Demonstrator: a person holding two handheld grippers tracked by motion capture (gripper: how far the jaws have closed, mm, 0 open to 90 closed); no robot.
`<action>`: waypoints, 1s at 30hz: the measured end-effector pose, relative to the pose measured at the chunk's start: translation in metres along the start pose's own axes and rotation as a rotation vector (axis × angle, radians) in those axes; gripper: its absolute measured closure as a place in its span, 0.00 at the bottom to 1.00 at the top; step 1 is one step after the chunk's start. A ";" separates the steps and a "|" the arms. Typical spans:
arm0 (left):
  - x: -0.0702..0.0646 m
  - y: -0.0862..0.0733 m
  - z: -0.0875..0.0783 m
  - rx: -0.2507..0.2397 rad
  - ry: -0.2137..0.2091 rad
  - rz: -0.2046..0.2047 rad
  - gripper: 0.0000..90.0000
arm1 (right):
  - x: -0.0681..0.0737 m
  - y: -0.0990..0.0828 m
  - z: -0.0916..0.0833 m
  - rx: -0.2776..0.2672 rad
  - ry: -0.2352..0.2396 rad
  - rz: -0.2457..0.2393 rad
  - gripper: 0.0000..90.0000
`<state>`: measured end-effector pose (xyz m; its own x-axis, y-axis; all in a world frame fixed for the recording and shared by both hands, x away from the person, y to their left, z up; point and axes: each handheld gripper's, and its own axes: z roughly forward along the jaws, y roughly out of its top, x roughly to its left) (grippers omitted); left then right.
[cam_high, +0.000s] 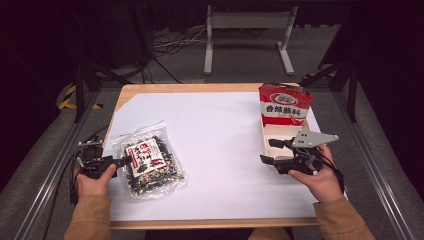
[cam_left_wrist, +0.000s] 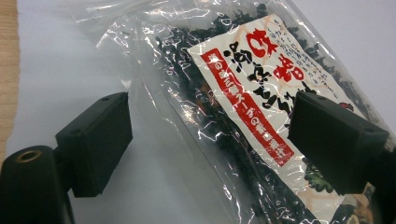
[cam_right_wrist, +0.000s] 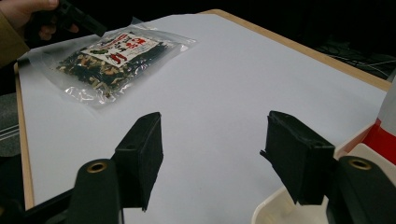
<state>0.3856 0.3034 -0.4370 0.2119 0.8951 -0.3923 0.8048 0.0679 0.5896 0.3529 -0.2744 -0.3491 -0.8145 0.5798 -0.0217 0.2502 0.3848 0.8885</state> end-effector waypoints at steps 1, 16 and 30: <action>0.000 0.000 0.001 0.011 -0.003 -0.002 0.16 | 0.000 0.000 0.000 0.000 0.001 0.001 0.40; -0.011 -0.003 0.012 0.053 0.054 0.047 0.25 | 0.000 -0.001 0.002 0.000 0.004 0.008 0.38; -0.011 -0.008 0.015 0.004 0.012 0.012 0.68 | -0.001 -0.001 0.003 -0.003 0.007 0.010 0.37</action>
<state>0.3851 0.2861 -0.4479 0.2152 0.9009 -0.3769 0.8042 0.0554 0.5918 0.3550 -0.2730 -0.3514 -0.8157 0.5783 -0.0097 0.2567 0.3770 0.8899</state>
